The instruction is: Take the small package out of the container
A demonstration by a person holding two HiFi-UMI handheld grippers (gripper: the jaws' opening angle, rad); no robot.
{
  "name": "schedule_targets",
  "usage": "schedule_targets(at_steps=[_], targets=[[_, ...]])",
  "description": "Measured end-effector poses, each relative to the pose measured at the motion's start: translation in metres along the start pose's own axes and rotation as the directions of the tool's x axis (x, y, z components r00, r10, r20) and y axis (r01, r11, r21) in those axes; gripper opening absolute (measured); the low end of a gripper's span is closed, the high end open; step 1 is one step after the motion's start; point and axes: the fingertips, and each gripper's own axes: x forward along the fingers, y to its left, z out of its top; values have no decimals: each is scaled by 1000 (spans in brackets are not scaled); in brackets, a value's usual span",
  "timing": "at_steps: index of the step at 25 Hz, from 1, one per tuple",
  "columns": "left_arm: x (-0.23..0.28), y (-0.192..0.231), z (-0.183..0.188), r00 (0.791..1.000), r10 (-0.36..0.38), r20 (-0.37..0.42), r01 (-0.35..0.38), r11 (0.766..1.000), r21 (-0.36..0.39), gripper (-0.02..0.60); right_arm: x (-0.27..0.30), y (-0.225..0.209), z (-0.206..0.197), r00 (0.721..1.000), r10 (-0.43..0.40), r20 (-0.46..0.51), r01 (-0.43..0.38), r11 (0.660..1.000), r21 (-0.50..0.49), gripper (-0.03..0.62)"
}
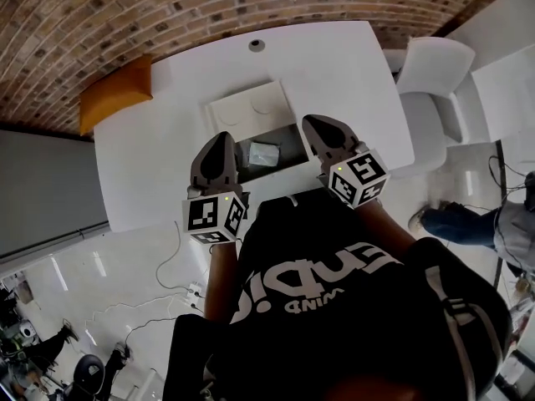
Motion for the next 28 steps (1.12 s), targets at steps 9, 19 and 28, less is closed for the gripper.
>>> schedule_targets(at_steps=[9,19,28], targets=[[8,-6,0,998,58,-1,-58,998,6,8,10,-13,11,997,71,-8,-71,997,-23,0],[16,-7,-5,995,93,-19,-93,996,17,56,18,-22,11,993,114,-9,-114,993,-29,0],[20,-2,-7,993,113,-33,-112,994,9,191,25,-19,14,991,135,-4,-135,990,-29,0]])
